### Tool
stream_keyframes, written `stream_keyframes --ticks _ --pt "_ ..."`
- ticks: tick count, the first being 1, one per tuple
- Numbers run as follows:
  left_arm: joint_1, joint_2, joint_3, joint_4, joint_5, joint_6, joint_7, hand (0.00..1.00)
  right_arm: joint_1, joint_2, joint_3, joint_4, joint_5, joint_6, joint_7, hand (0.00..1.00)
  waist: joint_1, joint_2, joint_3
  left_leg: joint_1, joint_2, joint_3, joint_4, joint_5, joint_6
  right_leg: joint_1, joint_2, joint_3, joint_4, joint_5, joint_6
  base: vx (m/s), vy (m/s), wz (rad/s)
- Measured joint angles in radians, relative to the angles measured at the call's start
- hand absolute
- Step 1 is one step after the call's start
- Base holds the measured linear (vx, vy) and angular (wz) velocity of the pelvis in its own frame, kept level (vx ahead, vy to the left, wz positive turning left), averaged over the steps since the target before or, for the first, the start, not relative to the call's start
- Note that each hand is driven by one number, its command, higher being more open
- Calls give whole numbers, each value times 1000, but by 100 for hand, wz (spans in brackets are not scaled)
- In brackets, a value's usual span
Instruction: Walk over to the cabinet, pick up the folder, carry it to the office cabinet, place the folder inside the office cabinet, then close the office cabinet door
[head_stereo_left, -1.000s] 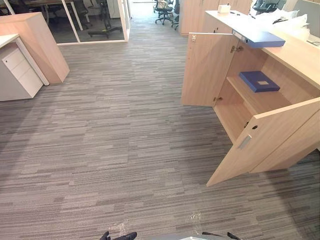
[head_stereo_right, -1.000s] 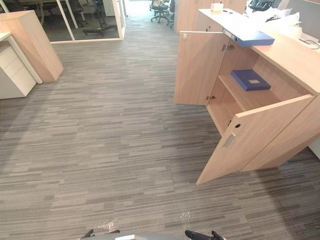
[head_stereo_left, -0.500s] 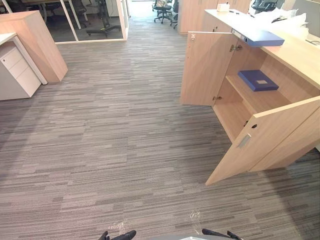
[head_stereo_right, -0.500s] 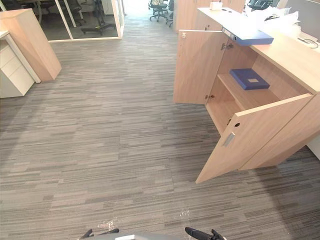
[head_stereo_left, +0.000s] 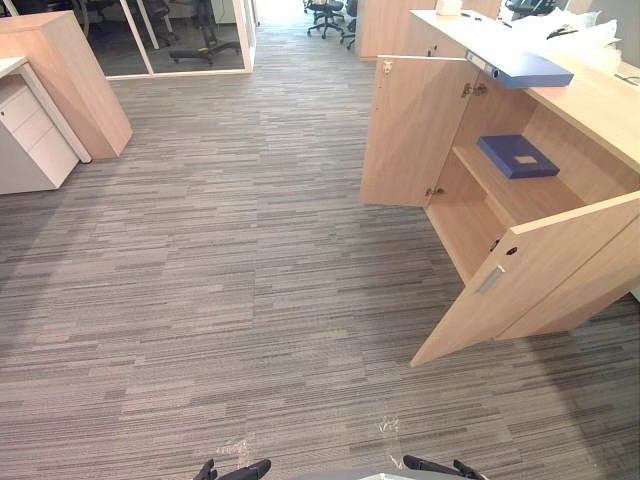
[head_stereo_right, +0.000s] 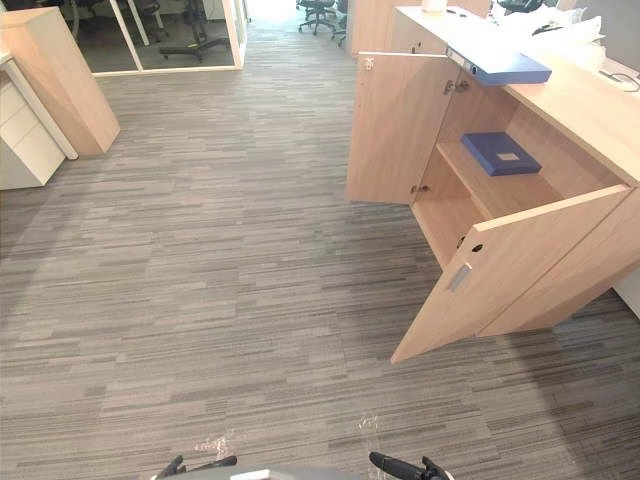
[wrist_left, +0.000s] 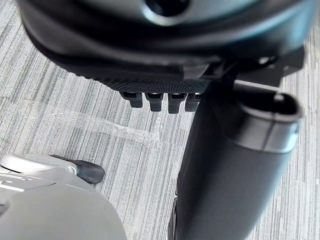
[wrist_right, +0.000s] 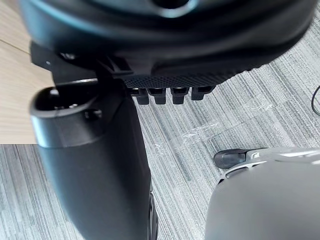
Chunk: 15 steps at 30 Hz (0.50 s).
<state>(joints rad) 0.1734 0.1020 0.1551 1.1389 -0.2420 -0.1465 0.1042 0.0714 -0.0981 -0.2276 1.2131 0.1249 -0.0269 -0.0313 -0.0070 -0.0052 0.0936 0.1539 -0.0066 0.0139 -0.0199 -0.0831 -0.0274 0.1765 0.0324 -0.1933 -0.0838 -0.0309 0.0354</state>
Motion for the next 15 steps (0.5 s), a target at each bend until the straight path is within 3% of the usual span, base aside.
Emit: stream_keyframes --ticks 5,7,8,9,11,12,13,15 --pt "-1 -6 63 -2 -1 -3 10 100 -4 17 -29 -1 8 -2 -1 100 1 -18 10 -22 1 0 12 1 -2 -16 1 0 0 2 -4 0 0 0" --pt "-2 -17 131 -28 -2 -4 17 100 -14 32 -34 -5 21 -5 0 100 1 -38 29 -92 3 4 128 -39 -26 -27 -2 0 0 7 -12 -49 5 2" --pt "-3 -31 184 -59 -6 -4 19 100 -16 38 -32 -24 35 -5 -1 100 7 -44 58 -170 17 12 309 -104 -30 -22 7 1 4 -3 -33 -130 -4 -11" --pt "-3 -51 239 -74 -13 -4 20 100 -14 32 -23 -46 35 -7 -1 100 23 -29 79 -264 49 35 542 -155 -27 -17 26 4 21 -35 -84 -118 -11 -17" --pt "0 -87 284 -91 -45 0 23 100 -11 17 -16 -54 35 -5 -6 100 50 -8 101 -409 97 23 874 -149 -24 -1 50 26 75 -73 -109 -43 -18 -33" --pt "9 -93 300 -98 -64 2 22 100 -11 22 -16 -57 35 -2 -10 100 58 -12 99 -470 106 14 931 -157 -27 0 45 29 107 -97 -111 46 -24 -26" --pt "11 -92 300 -100 -68 2 24 100 -10 26 -16 -62 35 -1 -11 100 58 -18 98 -497 111 12 928 -157 -27 0 43 29 115 -105 -108 95 -27 -10" --pt "21 -100 301 -121 -76 1 25 100 -13 36 -17 -82 35 -1 -10 100 60 -26 95 -563 136 7 771 -152 -29 5 27 37 130 -134 -86 153 32 -6"
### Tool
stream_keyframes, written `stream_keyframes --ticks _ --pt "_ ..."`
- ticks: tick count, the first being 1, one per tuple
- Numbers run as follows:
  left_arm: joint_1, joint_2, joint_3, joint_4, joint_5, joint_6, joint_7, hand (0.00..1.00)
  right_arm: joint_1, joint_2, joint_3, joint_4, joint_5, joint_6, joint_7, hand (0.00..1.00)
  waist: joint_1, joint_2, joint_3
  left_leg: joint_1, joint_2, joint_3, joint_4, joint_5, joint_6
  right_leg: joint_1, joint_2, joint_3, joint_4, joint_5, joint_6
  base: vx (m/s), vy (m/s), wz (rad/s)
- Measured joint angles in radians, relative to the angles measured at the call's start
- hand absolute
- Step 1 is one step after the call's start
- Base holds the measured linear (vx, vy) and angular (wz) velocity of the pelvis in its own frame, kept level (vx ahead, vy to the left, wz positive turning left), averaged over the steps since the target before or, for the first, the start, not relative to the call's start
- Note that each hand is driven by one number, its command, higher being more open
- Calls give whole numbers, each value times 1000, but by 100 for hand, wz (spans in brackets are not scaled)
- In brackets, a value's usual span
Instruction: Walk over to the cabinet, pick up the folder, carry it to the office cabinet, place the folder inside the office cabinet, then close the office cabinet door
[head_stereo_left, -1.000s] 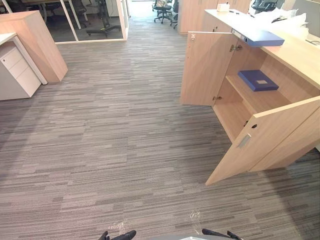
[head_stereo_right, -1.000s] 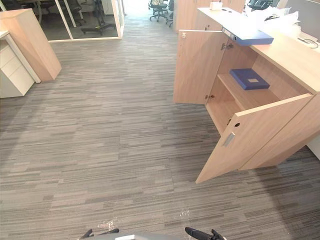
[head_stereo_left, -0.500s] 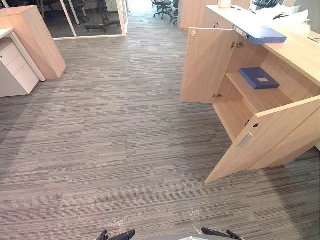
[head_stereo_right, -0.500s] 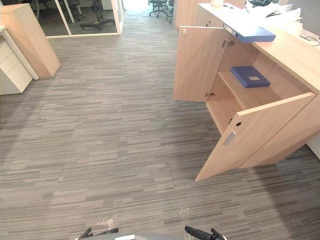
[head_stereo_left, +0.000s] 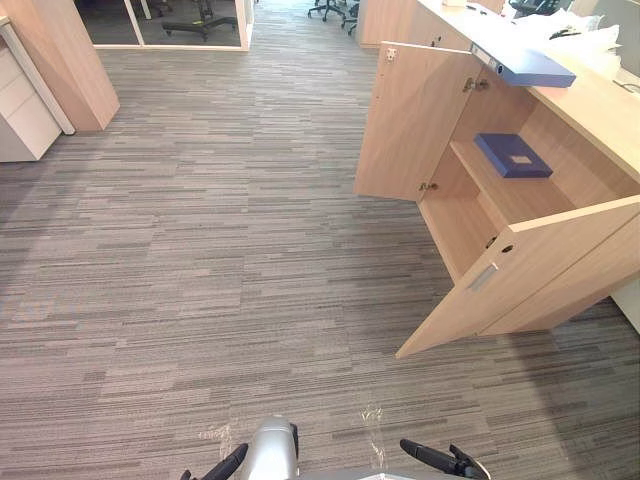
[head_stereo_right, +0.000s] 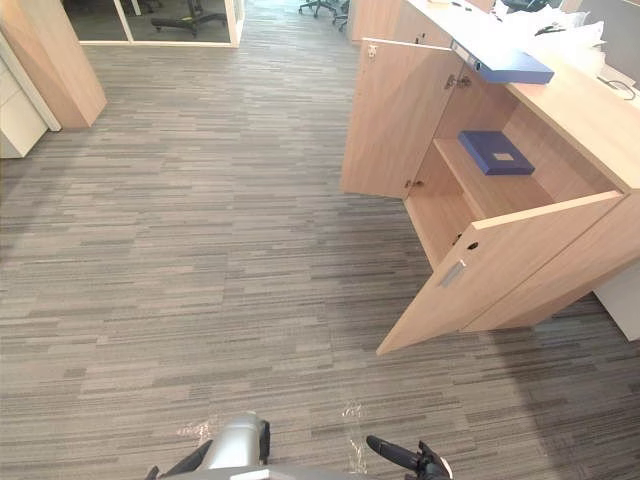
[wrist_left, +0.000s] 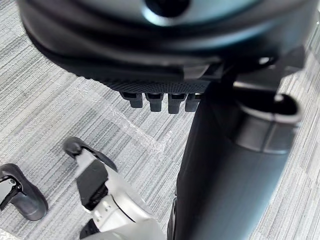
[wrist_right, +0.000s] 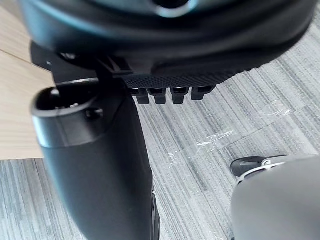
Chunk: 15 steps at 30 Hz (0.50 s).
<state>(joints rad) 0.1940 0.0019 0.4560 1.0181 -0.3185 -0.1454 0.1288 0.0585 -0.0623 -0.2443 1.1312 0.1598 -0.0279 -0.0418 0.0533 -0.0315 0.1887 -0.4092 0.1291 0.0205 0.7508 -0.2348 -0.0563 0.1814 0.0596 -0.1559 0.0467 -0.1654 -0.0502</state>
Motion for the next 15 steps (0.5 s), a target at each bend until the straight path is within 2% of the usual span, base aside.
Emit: stream_keyframes --ticks 3,5,6,7,8,9,11,13,14,15 --pt "2 -10 2 -4 -11 0 3 100 -5 7 4 -3 0 1 0 100 7 -5 -8 -10 4 -1 -259 48 -2 18 -39 14 7 -31 32 273 148 -15" --pt "9 -26 3 -5 -28 -1 12 100 -4 8 30 -2 -1 2 -1 100 29 9 -22 5 9 -1 -480 127 -16 48 -88 45 16 -73 81 416 259 -42" --pt "12 -30 4 -5 -29 -2 15 100 -2 13 30 -1 -1 2 0 100 36 15 -27 9 14 9 -493 167 -29 57 -103 53 16 -85 95 593 392 -53" --pt "19 -30 4 -5 -34 -5 15 100 1 27 15 3 -7 4 2 100 47 12 -41 18 4 52 -467 265 -27 80 -140 63 14 -98 116 613 419 -51" --pt "19 -25 4 -7 -35 -10 15 100 -7 38 -1 4 -2 5 14 100 48 -2 -60 8 -13 80 -430 289 4 76 -174 65 22 -87 133 621 413 -43" --pt "16 -17 5 -9 -34 -11 15 100 -11 55 -15 2 -2 3 14 100 48 -16 -71 5 -30 95 -419 268 23 69 -196 65 29 -77 136 502 327 -33" --pt "-1 -2 3 -11 -29 -20 15 100 -22 101 -58 7 -2 3 15 100 53 -55 -116 34 -79 164 -417 219 73 27 -276 88 91 -23 152 477 278 -39" --pt "-6 4 -6 -2 -12 -19 13 100 -31 112 -78 11 -1 4 22 100 52 -57 -126 94 -111 197 -435 189 104 5 -323 87 183 20 167 366 204 -48" --pt "-2 5 -16 8 4 -20 15 100 -37 108 -94 14 0 5 24 100 52 -42 -134 153 -133 201 -459 166 112 -39 -353 82 319 71 164 462 301 -46" --pt "3 6 -37 17 11 -20 14 100 -38 100 -101 10 0 4 24 100 46 -26 -141 208 -146 207 -496 151 121 -91 -377 71 462 132 129 535 391 -30"
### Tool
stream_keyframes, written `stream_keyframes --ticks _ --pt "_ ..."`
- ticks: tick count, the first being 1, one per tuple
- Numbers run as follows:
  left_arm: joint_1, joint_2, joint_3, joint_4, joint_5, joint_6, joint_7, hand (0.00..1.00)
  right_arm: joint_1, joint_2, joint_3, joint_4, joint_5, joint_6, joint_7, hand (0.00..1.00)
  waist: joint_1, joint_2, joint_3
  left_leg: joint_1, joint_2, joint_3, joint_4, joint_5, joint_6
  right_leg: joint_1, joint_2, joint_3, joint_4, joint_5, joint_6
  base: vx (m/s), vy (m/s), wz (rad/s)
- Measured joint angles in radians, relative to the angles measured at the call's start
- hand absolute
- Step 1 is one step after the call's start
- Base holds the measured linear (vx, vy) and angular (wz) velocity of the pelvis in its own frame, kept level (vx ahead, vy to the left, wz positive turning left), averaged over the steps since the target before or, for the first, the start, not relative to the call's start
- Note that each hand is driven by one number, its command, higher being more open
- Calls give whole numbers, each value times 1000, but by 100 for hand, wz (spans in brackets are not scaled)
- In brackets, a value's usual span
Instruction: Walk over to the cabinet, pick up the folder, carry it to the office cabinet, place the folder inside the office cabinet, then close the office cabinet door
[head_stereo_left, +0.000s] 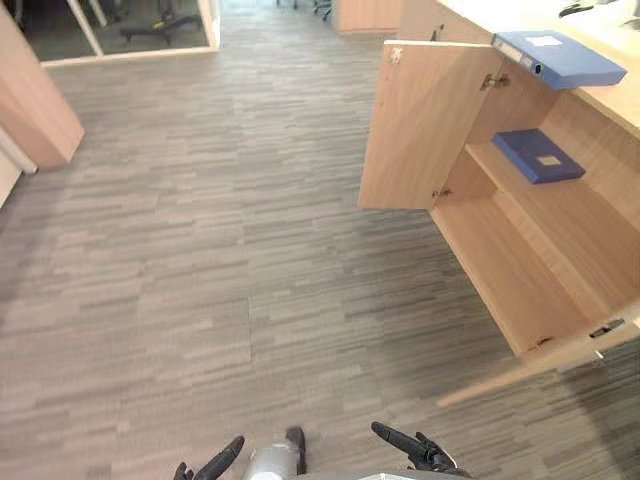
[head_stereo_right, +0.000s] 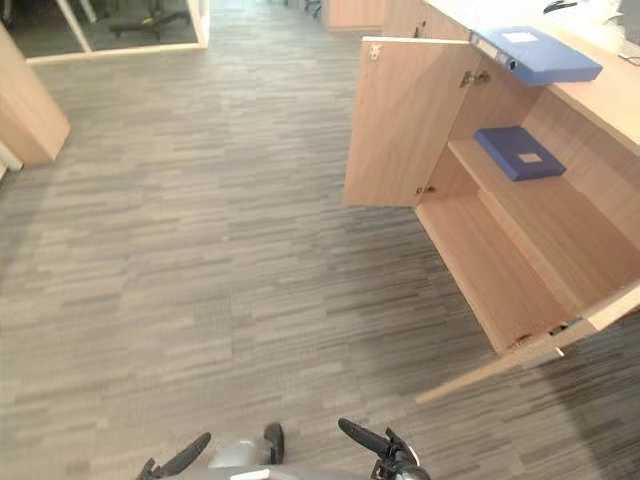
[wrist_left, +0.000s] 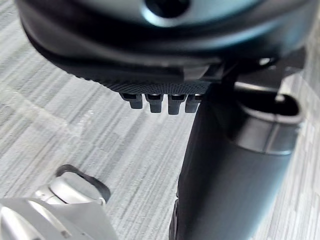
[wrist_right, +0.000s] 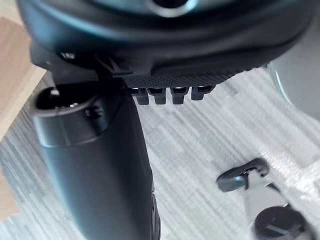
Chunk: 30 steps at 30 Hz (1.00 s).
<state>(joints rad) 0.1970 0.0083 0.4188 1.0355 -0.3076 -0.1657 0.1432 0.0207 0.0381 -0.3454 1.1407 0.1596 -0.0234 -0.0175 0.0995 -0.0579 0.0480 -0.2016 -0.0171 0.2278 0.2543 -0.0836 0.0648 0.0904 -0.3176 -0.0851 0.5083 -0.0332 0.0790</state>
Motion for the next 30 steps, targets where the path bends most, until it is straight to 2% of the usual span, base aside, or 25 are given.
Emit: stream_keyframes --ticks 1,2,3,5,6,7,9,10,11,13,14,16,17,18,19,20,21,22,23,24,26,27,28,29,30 --pt "1 6 -29 2 2 0 -2 100 1 -5 -12 -16 2 0 0 100 -7 12 2 60 -16 1 -36 -11 7 -58 -37 -26 164 69 -43 494 388 2" --pt "-6 12 -51 3 14 0 -2 100 2 -6 -12 -42 2 -7 -4 100 -25 17 6 122 -38 -5 -59 -20 12 -128 -90 -77 370 78 -80 452 331 21" --pt "-19 11 -59 4 34 0 -2 100 2 -6 1 -68 -1 -17 -10 100 -42 28 14 187 -49 -22 -91 -20 13 -189 -110 -122 499 39 -93 354 220 27" --pt "-36 10 -86 8 46 -1 -2 100 2 -2 18 -93 -10 -34 -15 100 -61 41 24 257 -44 -42 -127 -21 14 -248 -90 -171 551 -44 -93 248 101 22" --pt "-56 8 -110 10 45 -4 0 100 1 3 17 -114 -28 -46 -23 100 -64 48 41 309 -36 -53 -146 -29 14 -278 -62 -215 504 -108 -88 265 45 24" --pt "-68 2 -129 9 45 -10 1 100 -4 7 17 -125 -40 -51 -25 100 -65 47 57 353 -25 -57 -156 -48 13 -299 -32 -259 404 -148 -80 277 1 23" --pt "-76 -6 -126 7 26 -14 -5 100 -9 25 17 -132 -40 -61 -31 100 -68 35 69 390 -11 -61 -156 -97 7 -316 9 -348 156 -149 -66 201 -66 13" --pt "-81 -6 -119 8 16 -16 -3 100 -9 28 16 -135 -40 -63 -31 100 -68 32 73 395 -7 -61 -146 -114 2 -319 17 -373 84 -143 -68 160 -109 1" --pt "-78 -8 -110 10 -2 -17 6 100 -10 30 17 -138 -40 -64 -30 100 -68 31 74 396 2 -59 -117 -151 -15 -326 37 -409 -51 -118 -69 182 -144 -3" --pt "-71 -23 -83 11 -7 -18 9 100 -7 30 12 -143 -40 -63 -30 100 -70 41 74 404 32 -67 -87 -201 -41 -319 67 -434 -109 -27 -119 292 -195 2" --pt "-71 -38 -79 11 -6 -17 9 100 -10 26 12 -150 -40 -61 -32 100 -71 62 78 420 71 -71 -95 -218 -58 -315 98 -454 -92 -55 -136 389 -229 6" --pt "-73 -46 -80 11 -5 -16 5 100 -20 23 11 -146 -39 -47 -33 100 -75 79 74 448 122 -73 -108 -219 -84 -302 145 -474 -67 -128 -140 544 -315 7" --pt "-76 -41 -76 7 -4 -8 -3 100 -22 23 9 -142 -37 -35 -36 100 -79 74 78 432 151 -76 -33 -219 -85 -274 170 -489 -70 -161 -141 541 -327 10" --pt "-77 -40 -64 4 -4 -5 -5 100 -19 22 9 -141 -35 -31 -37 100 -83 70 78 409 167 -81 46 -221 -89 -254 181 -496 -75 -170 -142 526 -336 13" --pt "-77 -53 -21 -16 -9 -1 -5 100 -12 20 9 -148 -28 -31 -37 100 -91 73 86 319 212 -103 299 -213 -100 -200 214 -502 -99 -183 -143 514 -298 -12" --pt "-70 -70 11 -41 -24 -2 -1 100 -7 12 9 -147 -13 -36 -37 100 -85 91 92 214 268 -139 581 -141 -134 -142 263 -488 -130 -197 -148 496 -244 -33" --pt "-64 -77 17 -51 -36 -1 -2 100 -5 8 9 -144 1 -36 -37 100 -79 97 93 172 291 -146 692 -137 -152 -119 286 -474 -142 -205 -153 481 -138 -66" --pt "-62 -78 21 -54 -48 0 -3 100 -6 6 8 -141 2 -32 -38 100 -72 99 95 119 310 -150 809 -140 -154 -83 307 -449 -161 -215 -153 471 -61 -78" --pt "-63 -70 27 -59 -70 0 -1 100 -7 7 8 -123 5 -32 -38 100 -68 86 103 63 307 -146 877 -148 -161 -34 317 -419 -195 -222 -149 561 -39 -88" --pt "-62 -63 33 -73 -92 -2 1 100 -6 7 7 -115 10 -31 -39 100 -59 68 110 12 300 -127 873 -150 -162 9 317 -386 -236 -225 -141 455 -10 -72" --pt "-67 -60 36 -82 -117 -7 3 100 -7 2 -15 -92 17 -28 -40 100 -52 50 117 -62 288 -123 793 -178 -163 65 314 -350 -289 -215 -122 472 83 -67" --pt "-66 -56 38 -93 -137 -8 5 100 -11 0 -31 -76 39 -26 -44 100 -49 37 126 -96 264 -131 648 -196 -161 115 299 -326 -321 -209 -111 417 129 -56" --pt "-66 -55 38 -94 -139 -8 6 100 -9 0 -33 -73 39 -26 -46 100 -48 33 128 -97 256 -135 610 -198 -162 124 293 -321 -325 -207 -108 492 238 -65" --pt "-68 -54 41 -104 -144 -10 8 100 -5 -1 -34 -58 39 -25 -52 100 -44 18 131 -99 211 -169 394 -187 -155 148 259 -292 -330 -209 -94 337 205 -59" --pt "-66 -56 45 -107 -144 -11 9 100 -4 -1 -33 -56 39 -25 -53 100 -42 17 130 -99 195 -197 309 -172 -148 157 246 -278 -331 -210 -81 434 279 -85"
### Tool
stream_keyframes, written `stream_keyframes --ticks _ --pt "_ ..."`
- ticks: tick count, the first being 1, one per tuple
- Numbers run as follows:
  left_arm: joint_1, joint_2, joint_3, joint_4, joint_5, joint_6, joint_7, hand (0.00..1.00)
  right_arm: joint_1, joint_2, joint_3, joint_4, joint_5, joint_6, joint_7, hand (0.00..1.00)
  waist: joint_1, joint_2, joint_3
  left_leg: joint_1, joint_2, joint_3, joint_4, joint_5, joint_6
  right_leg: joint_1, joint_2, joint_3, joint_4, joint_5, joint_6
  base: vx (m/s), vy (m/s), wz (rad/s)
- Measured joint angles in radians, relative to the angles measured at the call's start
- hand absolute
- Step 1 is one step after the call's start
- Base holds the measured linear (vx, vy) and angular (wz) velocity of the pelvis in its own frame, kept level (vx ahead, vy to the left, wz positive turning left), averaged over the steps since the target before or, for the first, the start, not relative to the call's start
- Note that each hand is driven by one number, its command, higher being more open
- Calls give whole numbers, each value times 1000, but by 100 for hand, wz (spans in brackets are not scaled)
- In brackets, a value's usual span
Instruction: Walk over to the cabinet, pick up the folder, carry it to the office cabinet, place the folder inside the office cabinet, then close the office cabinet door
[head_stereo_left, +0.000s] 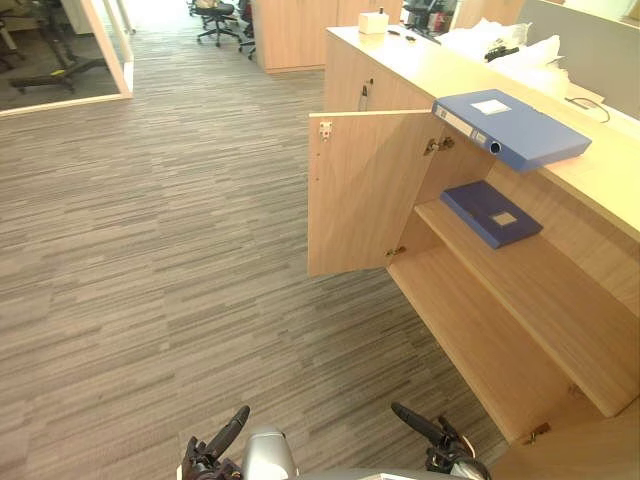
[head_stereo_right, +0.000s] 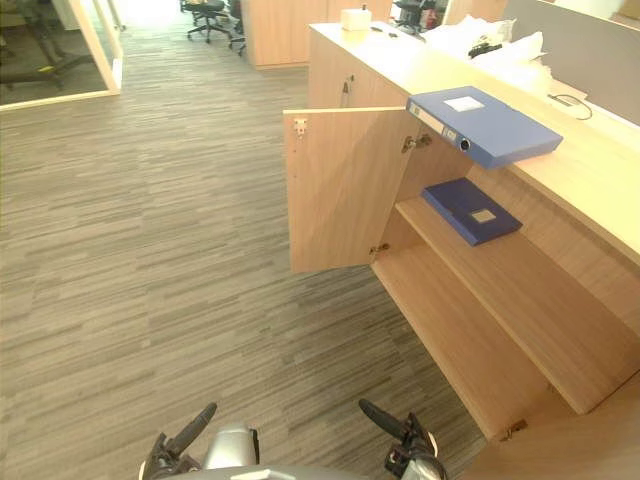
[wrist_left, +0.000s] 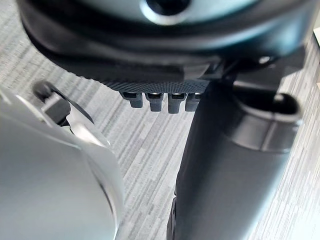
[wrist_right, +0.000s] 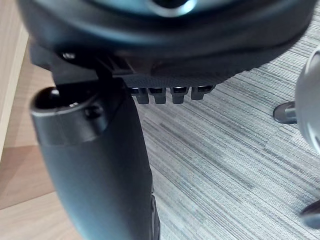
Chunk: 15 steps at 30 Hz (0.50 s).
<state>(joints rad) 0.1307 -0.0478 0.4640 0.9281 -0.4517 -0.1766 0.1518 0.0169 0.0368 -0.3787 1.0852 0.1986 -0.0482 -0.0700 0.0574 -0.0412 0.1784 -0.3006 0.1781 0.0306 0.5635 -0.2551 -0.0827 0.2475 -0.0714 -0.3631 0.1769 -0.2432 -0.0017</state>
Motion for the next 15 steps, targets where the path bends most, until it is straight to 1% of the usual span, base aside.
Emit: stream_keyframes --ticks 1,2,3,4,5,6,7,8,9,10,11,12,13,14,15 --pt "2 -8 14 1 1 0 1 100 4 -3 2 0 0 0 0 100 2 6 -5 3 -16 -52 -108 72 -8 7 -11 24 -5 -4 28 386 298 -89" --pt "5 -15 35 15 -3 1 1 100 14 -3 8 4 0 -1 -1 100 9 -2 -20 18 -40 -48 -104 157 -3 21 -36 55 -15 -6 57 482 347 -76" --pt "-2 10 41 21 -2 -2 1 100 26 17 8 8 -1 2 3 100 5 -32 -40 18 -65 -32 -97 137 11 7 -72 68 -18 22 61 574 392 -52" --pt "-4 14 44 20 -2 -9 1 100 28 22 7 10 -1 3 5 100 2 -39 -46 16 -67 -26 -80 121 17 3 -82 72 -15 42 62 526 357 -40" --pt "-7 15 69 29 3 -10 0 100 27 34 5 10 0 3 5 100 6 -47 -52 20 -72 1 -46 99 33 -2 -106 89 -1 71 83 467 353 -78" --pt "-11 11 85 56 3 -9 0 100 25 34 6 9 0 2 15 100 18 -46 -57 54 -74 46 -36 81 52 -12 -139 107 26 102 92 277 233 -96" --pt "-9 2 93 63 3 -7 0 100 25 33 6 6 0 0 17 100 21 -41 -62 73 -74 63 -38 70 67 -24 -154 111 53 118 97 280 278 -132" --pt "-2 -9 105 71 2 -8 1 100 20 34 6 -3 -1 -6 17 100 34 -28 -67 124 -79 102 -62 52 80 -71 -189 121 146 130 100 196 229 -112" --pt "2 -9 103 79 2 -8 0 100 15 33 6 -6 -1 -6 17 100 37 -21 -66 152 -85 119 -81 46 83 -99 -213 120 206 133 95 250 319 -119" --pt "-2 -6 96 93 3 -6 0 100 12 30 5 -17 -2 -5 18 100 28 -9 -63 203 -104 147 -126 37 97 -160 -269 101 340 142 71 143 202 -69" --pt "-12 5 76 114 5 -6 -1 100 -1 24 3 -17 -3 -4 18 100 13 -2 -58 255 -122 162 -170 31 107 -202 -335 32 481 129 34 114 159 -45" --pt "-17 14 64 126 12 -5 -1 100 -7 20 2 -10 -6 -3 18 100 7 -1 -58 279 -130 170 -189 31 108 -213 -359 -9 534 120 21 76 91 -25" --pt "-14 21 54 127 30 -2 -6 100 -7 17 3 -9 -14 1 18 100 3 2 -58 328 -133 190 -226 31 109 -223 -379 -83 586 110 10 21 41 -35" --pt "-7 25 54 126 39 -1 -8 100 -7 18 8 -8 -38 -1 23 100 0 4 -59 362 -131 210 -256 30 109 -237 -371 -136 588 102 0 -5 20 -39" --pt "-2 25 51 129 45 2 -8 100 -7 15 8 -6 -42 -3 26 100 -6 6 -61 372 -131 216 -267 30 107 -233 -371 -151 586 96 -12 -10 -26 -42"
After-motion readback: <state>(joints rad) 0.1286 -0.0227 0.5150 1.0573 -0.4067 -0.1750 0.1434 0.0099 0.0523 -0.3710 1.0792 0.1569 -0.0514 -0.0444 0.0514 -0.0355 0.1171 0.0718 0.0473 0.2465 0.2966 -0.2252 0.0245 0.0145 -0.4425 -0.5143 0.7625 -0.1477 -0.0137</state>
